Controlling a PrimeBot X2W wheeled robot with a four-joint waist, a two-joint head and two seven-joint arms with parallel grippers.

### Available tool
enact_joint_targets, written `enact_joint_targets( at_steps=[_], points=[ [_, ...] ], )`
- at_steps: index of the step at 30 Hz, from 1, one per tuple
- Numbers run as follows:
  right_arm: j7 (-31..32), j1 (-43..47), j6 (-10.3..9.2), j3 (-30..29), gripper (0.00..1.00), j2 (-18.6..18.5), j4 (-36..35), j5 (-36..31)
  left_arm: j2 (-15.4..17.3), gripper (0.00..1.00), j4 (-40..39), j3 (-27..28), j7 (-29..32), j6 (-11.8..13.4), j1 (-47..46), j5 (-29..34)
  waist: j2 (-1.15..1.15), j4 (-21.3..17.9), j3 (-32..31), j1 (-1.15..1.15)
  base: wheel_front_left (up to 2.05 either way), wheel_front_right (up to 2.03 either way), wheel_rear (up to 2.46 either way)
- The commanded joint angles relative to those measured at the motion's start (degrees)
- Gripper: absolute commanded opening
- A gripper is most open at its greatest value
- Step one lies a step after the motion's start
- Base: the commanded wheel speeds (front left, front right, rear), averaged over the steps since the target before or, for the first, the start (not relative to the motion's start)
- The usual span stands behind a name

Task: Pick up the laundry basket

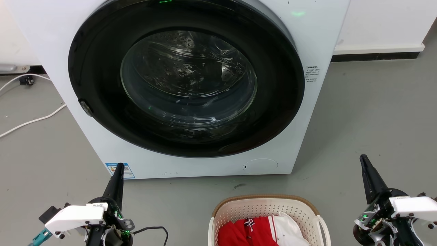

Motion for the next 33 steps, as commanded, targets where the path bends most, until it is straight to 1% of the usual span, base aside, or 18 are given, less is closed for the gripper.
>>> enact_joint_targets(
  at_steps=[1,27,28,33],
  points=[
    [0.06,-0.59,-0.02,-0.04,0.00,-0.13,0.01,0.23,0.01,0.00,0.03,0.12,0.13,-0.14,-0.49,-0.08,0.00,0.00,0.00,0.00,0.00,0.00,0.00],
    [0.06,-0.59,-0.02,-0.04,0.00,-0.13,0.01,0.23,0.01,0.00,0.03,0.11,0.13,-0.14,-0.49,-0.08,0.00,0.00,0.00,0.00,0.00,0.00,0.00],
    [-0.02,0.09,0.00,0.03,1.00,0.00,0.14,-0.02,-0.01,1.00,0.15,-0.04,-0.03,0.00,0.08,0.00,0.00,0.00,0.00,0.00,0.00,0.00,0.00],
    [-0.78,1.34,-0.01,0.39,1.00,0.08,1.08,-0.51,-0.16,1.00,0.68,-0.62,-0.80,0.02,1.23,0.45,0.00,0.00,0.03,0.00,0.00,0.00,0.00]
  ],
)
